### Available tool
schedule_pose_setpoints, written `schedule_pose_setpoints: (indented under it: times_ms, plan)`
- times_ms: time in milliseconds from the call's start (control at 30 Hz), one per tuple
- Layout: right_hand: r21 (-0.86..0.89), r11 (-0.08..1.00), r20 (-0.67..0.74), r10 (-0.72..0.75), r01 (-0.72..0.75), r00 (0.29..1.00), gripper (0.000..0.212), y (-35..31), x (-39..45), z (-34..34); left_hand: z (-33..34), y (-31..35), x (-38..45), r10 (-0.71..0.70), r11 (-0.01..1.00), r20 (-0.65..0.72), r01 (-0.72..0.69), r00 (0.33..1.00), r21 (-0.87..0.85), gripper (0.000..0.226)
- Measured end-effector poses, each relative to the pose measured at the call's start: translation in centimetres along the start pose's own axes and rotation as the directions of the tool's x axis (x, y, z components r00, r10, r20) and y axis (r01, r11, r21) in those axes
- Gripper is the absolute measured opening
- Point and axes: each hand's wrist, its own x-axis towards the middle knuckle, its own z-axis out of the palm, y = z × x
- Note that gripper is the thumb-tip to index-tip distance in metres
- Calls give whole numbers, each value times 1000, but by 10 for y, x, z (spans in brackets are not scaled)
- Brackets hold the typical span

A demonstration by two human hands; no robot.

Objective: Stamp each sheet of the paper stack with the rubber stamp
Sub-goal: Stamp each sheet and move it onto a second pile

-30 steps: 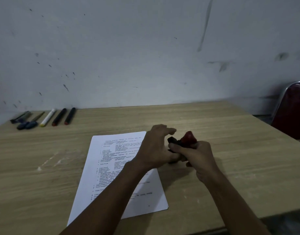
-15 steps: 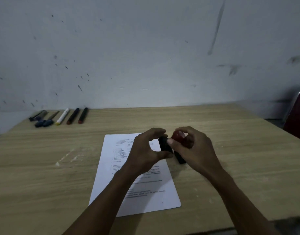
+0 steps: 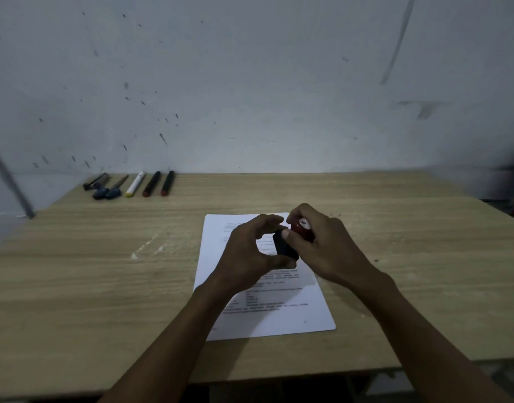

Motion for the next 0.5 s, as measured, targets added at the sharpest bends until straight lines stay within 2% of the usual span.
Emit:
schedule_pose_setpoints:
  times_ms: [133,300,500]
  plan:
    - [-142,990,-25,-33,29,999,11,1,-6,4,-10,-7,-5,-50,992,112,36,992,123,86]
    - [-248,969,-39,-1,-9,999,13,10,-19,4,-18,-28,-13,-69,951,239,-9,968,310,62]
    - [-284,958,-79,9,-31,997,11,17,-33,6,-9,-44,-24,-77,923,296,-44,952,381,52]
